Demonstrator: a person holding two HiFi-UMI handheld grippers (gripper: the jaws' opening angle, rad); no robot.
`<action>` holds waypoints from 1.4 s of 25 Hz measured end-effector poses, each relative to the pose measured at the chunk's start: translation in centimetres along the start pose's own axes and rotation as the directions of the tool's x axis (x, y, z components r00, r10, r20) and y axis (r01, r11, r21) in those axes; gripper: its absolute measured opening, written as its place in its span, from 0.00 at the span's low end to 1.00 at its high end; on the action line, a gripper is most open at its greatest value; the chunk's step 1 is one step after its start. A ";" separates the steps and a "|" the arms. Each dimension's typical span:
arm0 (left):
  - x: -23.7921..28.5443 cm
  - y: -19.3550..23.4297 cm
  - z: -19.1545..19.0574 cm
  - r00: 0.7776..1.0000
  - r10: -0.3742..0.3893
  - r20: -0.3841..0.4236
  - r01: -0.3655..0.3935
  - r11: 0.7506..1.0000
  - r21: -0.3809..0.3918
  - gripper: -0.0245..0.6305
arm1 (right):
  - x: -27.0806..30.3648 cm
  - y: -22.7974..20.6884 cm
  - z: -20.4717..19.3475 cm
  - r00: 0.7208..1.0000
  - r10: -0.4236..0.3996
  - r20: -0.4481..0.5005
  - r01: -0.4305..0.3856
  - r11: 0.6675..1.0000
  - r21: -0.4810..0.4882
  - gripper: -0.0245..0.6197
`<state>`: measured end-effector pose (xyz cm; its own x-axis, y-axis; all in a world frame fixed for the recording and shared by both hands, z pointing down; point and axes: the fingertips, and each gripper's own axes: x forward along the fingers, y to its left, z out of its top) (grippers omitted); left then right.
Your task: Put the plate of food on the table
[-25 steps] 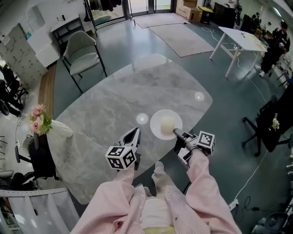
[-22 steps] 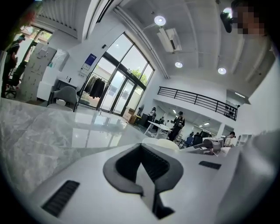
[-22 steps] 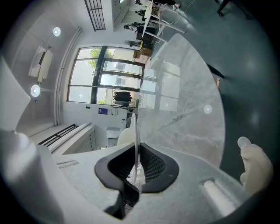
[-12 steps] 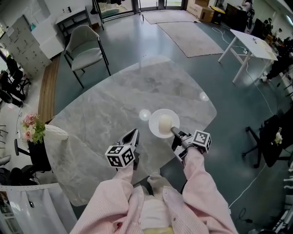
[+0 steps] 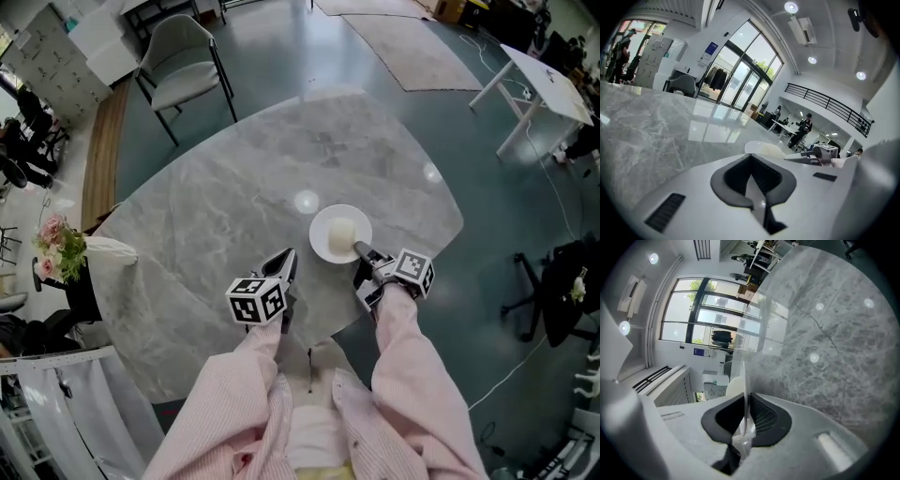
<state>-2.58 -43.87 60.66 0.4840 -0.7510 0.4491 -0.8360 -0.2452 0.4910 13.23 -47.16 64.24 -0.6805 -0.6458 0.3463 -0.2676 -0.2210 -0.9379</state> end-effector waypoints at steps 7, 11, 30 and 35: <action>1.0 0.4 -1.7 0.998 -0.005 -0.056 0.004 1.000 -0.018 0.03 | 1.1 -1.5 -0.3 0.999 -0.040 0.001 0.040 0.999 -0.010 0.07; 1.2 0.5 -2.3 0.997 -0.005 -0.074 0.003 1.000 -0.028 0.03 | 1.2 -1.9 -0.3 0.997 -0.075 0.004 0.075 0.997 -0.028 0.07; 1.9 0.1 -2.9 0.996 -0.029 -0.085 0.025 0.998 -0.051 0.03 | 0.8 -2.8 -0.2 0.913 -0.407 0.015 0.365 0.801 -0.474 0.17; 1.9 -0.5 -2.9 0.996 -0.033 -0.083 0.029 0.998 -0.054 0.03 | 0.2 -2.9 -0.2 0.890 -0.455 0.031 0.395 0.734 -0.553 0.20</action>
<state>-0.50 -43.43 63.43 0.5315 -0.6888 0.4931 -0.8065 -0.2334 0.5433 13.70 -46.51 67.01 -0.4623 -0.4969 0.7344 -0.8423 -0.0128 -0.5388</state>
